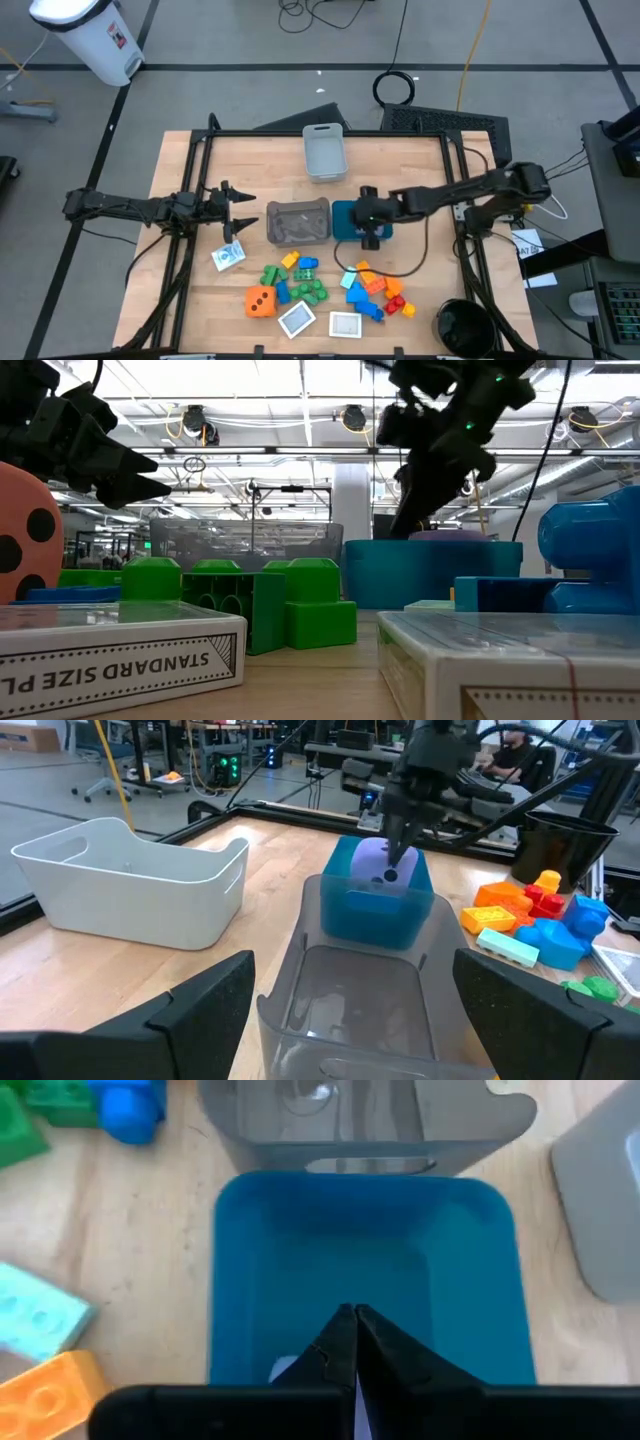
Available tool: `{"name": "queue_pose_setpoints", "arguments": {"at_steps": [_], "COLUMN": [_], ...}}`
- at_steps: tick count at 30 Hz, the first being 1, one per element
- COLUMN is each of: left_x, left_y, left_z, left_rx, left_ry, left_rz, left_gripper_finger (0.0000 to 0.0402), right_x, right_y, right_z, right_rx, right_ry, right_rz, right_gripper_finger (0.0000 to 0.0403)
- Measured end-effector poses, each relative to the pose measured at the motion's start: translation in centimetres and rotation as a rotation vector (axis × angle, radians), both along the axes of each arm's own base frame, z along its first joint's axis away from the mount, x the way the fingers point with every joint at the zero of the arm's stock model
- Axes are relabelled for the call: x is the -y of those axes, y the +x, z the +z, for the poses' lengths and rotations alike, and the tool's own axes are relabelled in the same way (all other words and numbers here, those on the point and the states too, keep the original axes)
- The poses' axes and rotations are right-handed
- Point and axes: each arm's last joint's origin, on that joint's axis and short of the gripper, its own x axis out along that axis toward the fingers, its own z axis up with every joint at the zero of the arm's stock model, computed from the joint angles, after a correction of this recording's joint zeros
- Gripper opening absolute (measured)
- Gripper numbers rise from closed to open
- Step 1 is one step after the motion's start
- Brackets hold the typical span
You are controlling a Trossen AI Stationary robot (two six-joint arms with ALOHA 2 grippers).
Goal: Pick & Place Toys
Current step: Put the purple dice into the blue bin, then adjust the blue bin slightly
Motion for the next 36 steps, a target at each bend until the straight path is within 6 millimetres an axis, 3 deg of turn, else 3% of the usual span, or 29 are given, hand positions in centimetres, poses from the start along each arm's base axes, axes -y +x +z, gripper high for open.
{"name": "queue_pose_setpoints", "arguments": {"at_steps": [5, 23, 29, 33, 36], "left_x": [0.0, 0.0, 0.0, 0.0, 0.0], "left_y": [0.0, 0.0, 0.0, 0.0, 0.0], "left_z": [0.0, 0.0, 0.0, 0.0, 0.0], "left_rx": [0.000, 0.002, 0.001, 0.001, 0.000], "left_ry": [0.000, 0.000, 0.000, 0.000, 0.000], "left_rz": [0.000, 0.000, 0.000, 0.001, 0.000], "left_gripper_finger": [0.0347, 0.0347, 0.0347, 0.0347, 0.0347], "right_x": [0.1, 0.3, 0.2, 0.3, 0.3], "right_y": [0.2, -2.1, -1.5, -1.7, -3.4], "right_z": [-0.3, 0.2, 0.4, 1.5, 3.0], "right_rx": [-0.092, -0.296, -0.227, -0.175, -0.203], "right_ry": [-0.012, -0.025, -0.016, -0.020, -0.020], "right_rz": [0.002, -0.106, -0.109, -0.095, -0.107], "right_gripper_finger": [0.0000, 0.0000, 0.0000, 0.0000, 0.0000]}}
